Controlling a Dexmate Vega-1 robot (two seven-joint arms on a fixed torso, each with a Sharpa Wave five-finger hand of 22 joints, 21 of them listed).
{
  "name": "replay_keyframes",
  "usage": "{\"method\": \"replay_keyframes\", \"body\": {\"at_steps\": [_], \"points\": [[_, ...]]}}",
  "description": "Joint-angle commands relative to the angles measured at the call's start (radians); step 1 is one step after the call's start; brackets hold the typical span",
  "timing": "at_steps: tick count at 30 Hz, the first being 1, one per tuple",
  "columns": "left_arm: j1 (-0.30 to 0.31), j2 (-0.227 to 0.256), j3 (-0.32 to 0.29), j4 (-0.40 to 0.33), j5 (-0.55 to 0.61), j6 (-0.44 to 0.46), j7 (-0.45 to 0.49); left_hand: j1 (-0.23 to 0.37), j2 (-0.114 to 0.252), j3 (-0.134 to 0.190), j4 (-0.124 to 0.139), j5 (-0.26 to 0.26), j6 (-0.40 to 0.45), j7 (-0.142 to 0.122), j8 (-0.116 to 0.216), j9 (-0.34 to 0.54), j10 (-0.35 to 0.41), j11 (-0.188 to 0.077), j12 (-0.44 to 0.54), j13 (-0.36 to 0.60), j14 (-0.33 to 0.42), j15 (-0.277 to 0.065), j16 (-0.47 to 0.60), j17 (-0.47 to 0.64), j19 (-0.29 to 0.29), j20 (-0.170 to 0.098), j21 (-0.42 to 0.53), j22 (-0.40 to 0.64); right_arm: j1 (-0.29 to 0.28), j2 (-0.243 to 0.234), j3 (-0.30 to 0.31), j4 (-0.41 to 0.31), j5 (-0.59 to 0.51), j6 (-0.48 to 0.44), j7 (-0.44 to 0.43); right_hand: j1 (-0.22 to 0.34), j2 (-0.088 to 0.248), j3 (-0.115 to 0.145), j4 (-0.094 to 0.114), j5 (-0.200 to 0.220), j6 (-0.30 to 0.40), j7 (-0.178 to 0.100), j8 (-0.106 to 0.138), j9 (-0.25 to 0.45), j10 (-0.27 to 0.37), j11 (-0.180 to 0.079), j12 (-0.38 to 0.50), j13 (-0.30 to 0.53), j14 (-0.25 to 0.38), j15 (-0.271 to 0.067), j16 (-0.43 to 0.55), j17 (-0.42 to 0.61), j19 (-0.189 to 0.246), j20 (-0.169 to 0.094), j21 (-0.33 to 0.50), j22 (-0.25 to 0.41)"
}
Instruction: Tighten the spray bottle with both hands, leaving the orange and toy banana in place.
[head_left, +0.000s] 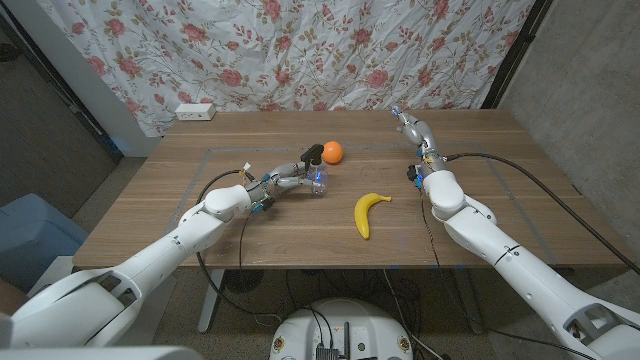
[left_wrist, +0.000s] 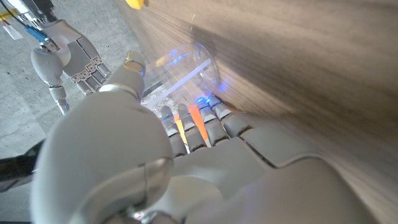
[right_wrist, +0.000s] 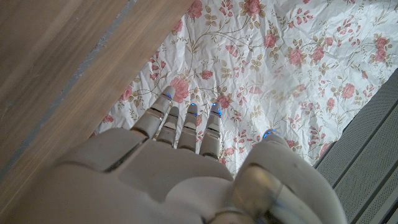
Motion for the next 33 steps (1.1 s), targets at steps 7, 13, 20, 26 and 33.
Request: {"method": "replay_keyframes", "body": {"at_steps": [7, 13, 20, 26, 33], "points": [[-0.004, 0.008, -0.005, 0.012, -0.014, 0.003, -0.026, -0.004, -0.024, -0.011, 0.002, -0.003, -0.082, 0.025, -0.085, 0.001, -0.091, 0.021, -0.001, -0.049, -0.079, -0.039, -0.004, -0.001, -0.051, 0.002, -0.012, 0.0, -0.002, 0.005, -0.004, 0.0, 0.003, -0.01, -0.004, 0.001, 0.001, 0.007, -0.003, -0.003, 0.011, -0.001, 0.01, 0.001, 0.013, 0.001, 0.006, 0.001, 0.005, 0.004, -0.001, -0.002, 0.003, 0.002, 0.002, 0.001], [-0.008, 0.009, -0.007, 0.024, -0.027, 0.001, -0.047, -0.026, -0.028, -0.018, 0.009, -0.013, -0.109, 0.046, -0.135, 0.0, -0.163, 0.025, -0.001, -0.086, -0.179, -0.017, -0.008, -0.002, -0.117, -0.012, -0.017, -0.003, 0.0, 0.0, -0.007, 0.0, 0.008, -0.013, 0.008, -0.006, -0.002, 0.004, -0.002, -0.005, 0.007, -0.004, 0.007, 0.001, 0.008, 0.006, 0.003, 0.001, -0.001, 0.009, -0.003, -0.003, -0.004, 0.008, 0.0, 0.001], [-0.006, 0.018, -0.014, 0.019, -0.044, 0.004, -0.07, -0.053, -0.041, -0.027, 0.013, -0.022, -0.155, 0.055, -0.165, 0.0, -0.202, 0.03, -0.002, -0.098, -0.222, -0.005, -0.007, -0.003, -0.159, -0.017, -0.019, -0.004, -0.004, -0.002, -0.002, 0.001, 0.03, -0.018, 0.021, -0.022, -0.013, -0.004, 0.001, -0.011, -0.013, 0.001, 0.0, 0.001, -0.012, 0.012, -0.004, 0.002, -0.017, 0.02, -0.009, -0.004, -0.02, 0.016, -0.004, 0.001], [0.007, 0.041, -0.024, -0.018, -0.071, 0.024, -0.097, -0.092, -0.04, -0.035, 0.023, -0.025, -0.188, 0.081, -0.177, 0.001, -0.245, 0.06, -0.002, -0.104, -0.275, 0.011, -0.007, -0.003, -0.223, -0.02, -0.023, -0.004, -0.008, -0.002, 0.002, 0.012, 0.053, -0.006, 0.037, -0.041, -0.026, -0.014, 0.003, -0.016, -0.068, 0.011, -0.014, 0.001, -0.025, 0.024, -0.006, 0.001, -0.024, 0.029, -0.011, -0.006, -0.022, 0.017, -0.002, 0.001], [0.023, 0.065, -0.041, -0.048, -0.096, 0.033, -0.114, -0.128, -0.033, -0.04, 0.03, -0.023, -0.227, 0.106, -0.183, 0.001, -0.289, 0.077, -0.003, -0.108, -0.319, 0.03, -0.007, -0.003, -0.28, -0.019, -0.024, -0.004, -0.001, 0.002, 0.0, 0.035, 0.083, 0.006, 0.065, -0.063, -0.033, -0.023, 0.008, -0.019, -0.138, 0.029, -0.019, 0.001, -0.044, 0.029, -0.009, 0.0, -0.037, 0.039, -0.014, -0.009, -0.037, 0.02, -0.004, 0.001]]}}
